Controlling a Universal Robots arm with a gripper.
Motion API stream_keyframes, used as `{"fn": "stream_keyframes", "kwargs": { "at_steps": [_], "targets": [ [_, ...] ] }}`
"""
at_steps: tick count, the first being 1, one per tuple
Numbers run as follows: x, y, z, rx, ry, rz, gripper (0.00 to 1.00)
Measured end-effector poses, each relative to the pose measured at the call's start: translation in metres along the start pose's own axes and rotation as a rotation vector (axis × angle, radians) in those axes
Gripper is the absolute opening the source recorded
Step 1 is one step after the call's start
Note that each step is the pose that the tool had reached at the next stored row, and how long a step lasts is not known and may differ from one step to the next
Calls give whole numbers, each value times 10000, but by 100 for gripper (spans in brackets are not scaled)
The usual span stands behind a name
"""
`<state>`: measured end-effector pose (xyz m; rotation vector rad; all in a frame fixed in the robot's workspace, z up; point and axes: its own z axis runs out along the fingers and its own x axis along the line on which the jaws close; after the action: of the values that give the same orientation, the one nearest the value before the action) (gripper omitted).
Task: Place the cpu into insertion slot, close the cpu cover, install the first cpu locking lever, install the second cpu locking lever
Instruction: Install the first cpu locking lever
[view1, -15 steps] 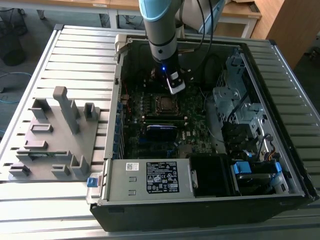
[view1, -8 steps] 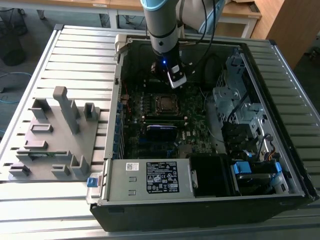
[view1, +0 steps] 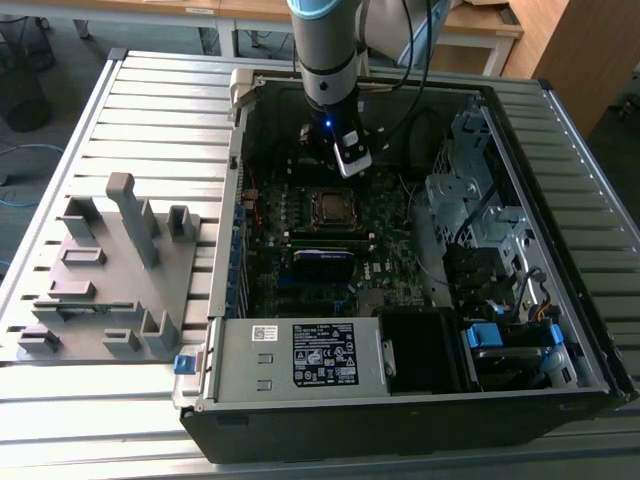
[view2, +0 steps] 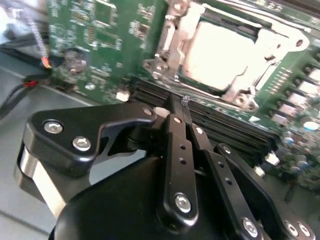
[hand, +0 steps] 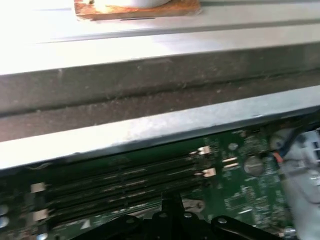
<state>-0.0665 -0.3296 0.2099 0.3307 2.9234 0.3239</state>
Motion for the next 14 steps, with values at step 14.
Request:
{"fn": "stream_keyframes", "kwargs": {
  "at_steps": [14],
  "targets": [
    [-7,8,-30,209,82,-13,10]
  ]
}}
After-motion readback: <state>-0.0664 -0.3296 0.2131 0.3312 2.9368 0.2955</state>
